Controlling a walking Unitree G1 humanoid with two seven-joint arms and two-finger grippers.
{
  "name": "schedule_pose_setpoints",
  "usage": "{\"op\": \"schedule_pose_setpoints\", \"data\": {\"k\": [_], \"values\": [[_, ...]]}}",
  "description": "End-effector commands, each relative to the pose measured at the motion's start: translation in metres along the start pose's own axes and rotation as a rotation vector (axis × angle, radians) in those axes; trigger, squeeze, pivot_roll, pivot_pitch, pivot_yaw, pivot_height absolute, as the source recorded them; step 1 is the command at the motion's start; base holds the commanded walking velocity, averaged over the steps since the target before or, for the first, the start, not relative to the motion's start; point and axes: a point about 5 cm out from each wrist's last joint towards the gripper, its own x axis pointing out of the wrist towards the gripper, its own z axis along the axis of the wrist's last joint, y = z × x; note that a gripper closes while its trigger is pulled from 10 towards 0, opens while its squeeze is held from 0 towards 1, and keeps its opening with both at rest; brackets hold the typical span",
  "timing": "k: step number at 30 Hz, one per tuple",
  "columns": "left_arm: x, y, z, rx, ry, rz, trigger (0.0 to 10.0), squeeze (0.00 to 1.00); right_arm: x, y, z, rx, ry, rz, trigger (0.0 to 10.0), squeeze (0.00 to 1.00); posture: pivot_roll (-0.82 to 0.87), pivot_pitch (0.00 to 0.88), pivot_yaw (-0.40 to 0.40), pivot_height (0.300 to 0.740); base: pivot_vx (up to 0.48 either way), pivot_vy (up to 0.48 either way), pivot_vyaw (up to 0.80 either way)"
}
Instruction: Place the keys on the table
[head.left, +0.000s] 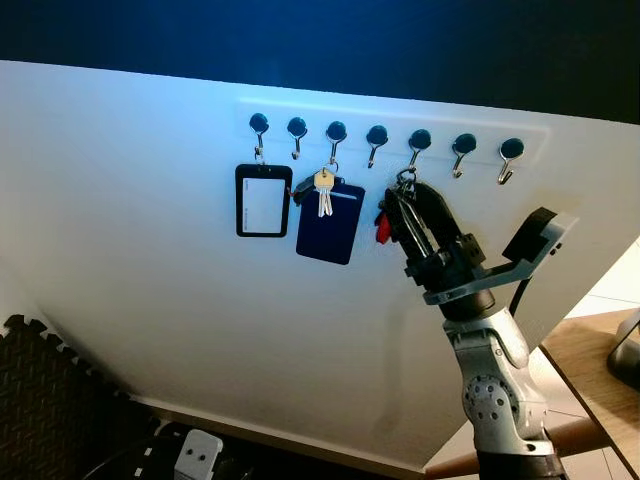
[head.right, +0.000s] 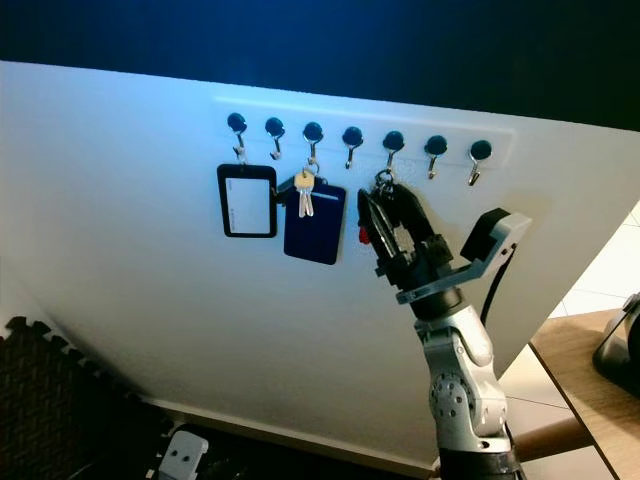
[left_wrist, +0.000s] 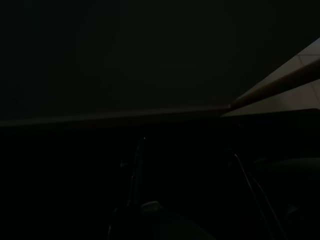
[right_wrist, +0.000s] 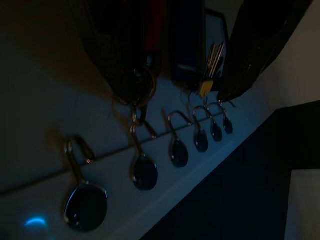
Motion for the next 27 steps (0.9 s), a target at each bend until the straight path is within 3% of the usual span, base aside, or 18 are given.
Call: {"op": "schedule_pose_setpoints", "data": {"k": [1, 27], "values": [[-0.007, 0.003, -0.008, 0.008, 0.04, 0.006, 10.0, 0.0, -0.002, 0.001, 0.0, 0.005, 0.002, -0.001, 10.0, 0.0, 0.09, 0.121, -0.029, 0.74, 0.0, 0.0, 0.0], [-0.007, 0.005, -0.008, 0.016, 0.049, 0.004, 10.0, 0.0, 0.007, 0.011, -0.003, -0.016, 0.056, 0.082, 10.0, 0.0, 0.09, 0.103, -0.033, 0.74, 0.0, 0.0, 0.0]]}}
